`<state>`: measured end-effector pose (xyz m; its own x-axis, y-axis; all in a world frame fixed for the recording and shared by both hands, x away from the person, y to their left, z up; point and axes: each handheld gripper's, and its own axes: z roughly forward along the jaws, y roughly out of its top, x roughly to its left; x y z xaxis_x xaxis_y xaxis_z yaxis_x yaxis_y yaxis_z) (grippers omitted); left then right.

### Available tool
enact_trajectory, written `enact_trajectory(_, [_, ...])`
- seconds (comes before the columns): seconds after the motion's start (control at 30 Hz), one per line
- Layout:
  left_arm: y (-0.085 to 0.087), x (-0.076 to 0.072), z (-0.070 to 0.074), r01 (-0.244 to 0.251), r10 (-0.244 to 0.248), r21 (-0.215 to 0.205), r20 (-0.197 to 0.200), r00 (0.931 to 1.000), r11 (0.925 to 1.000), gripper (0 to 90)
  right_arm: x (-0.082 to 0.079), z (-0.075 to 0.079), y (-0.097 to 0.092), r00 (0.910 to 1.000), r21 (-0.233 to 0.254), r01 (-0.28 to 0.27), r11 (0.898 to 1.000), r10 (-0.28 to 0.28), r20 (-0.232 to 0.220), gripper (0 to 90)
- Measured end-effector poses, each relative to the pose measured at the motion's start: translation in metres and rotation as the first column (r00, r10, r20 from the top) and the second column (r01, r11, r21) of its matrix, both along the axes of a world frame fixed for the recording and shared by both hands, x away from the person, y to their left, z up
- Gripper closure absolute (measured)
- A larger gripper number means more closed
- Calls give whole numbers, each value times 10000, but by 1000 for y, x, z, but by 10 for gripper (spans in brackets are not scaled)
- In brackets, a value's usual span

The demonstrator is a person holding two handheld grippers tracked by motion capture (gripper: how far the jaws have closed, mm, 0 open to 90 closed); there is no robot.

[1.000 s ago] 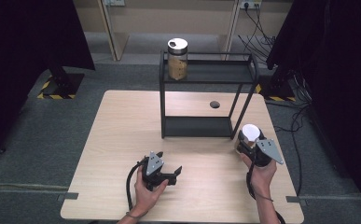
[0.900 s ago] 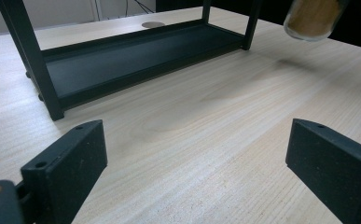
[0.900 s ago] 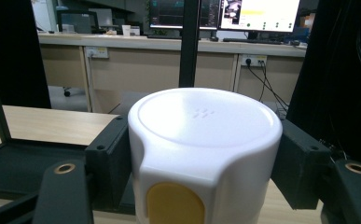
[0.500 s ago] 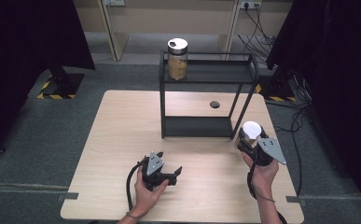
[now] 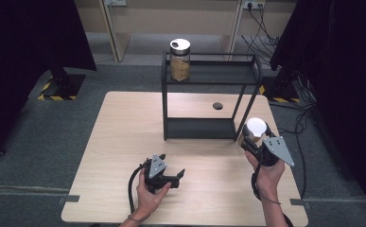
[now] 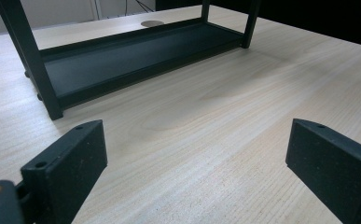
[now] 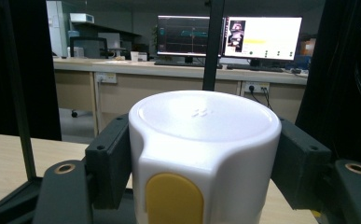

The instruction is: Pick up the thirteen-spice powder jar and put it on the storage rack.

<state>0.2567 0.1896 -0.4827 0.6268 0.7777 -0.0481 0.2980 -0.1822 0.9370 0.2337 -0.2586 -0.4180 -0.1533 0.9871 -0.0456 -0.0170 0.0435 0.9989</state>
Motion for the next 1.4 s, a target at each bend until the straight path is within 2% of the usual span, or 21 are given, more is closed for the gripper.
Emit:
enact_trajectory(0.57, [-1,0,0,-13,13,16,18,10000,10000,45,2,30,7,9994,-126,-194,9997,197,268,308])
enact_trajectory(0.9, [-1,0,0,-16,16,24,12,10000,10000,44,6,40,10,9989,83,-412,9991,410,235,308])
enact_trajectory(1.4, [-1,0,0,-10,10,14,16,10000,10000,44,13,55,16,9976,53,-603,9982,601,347,309])
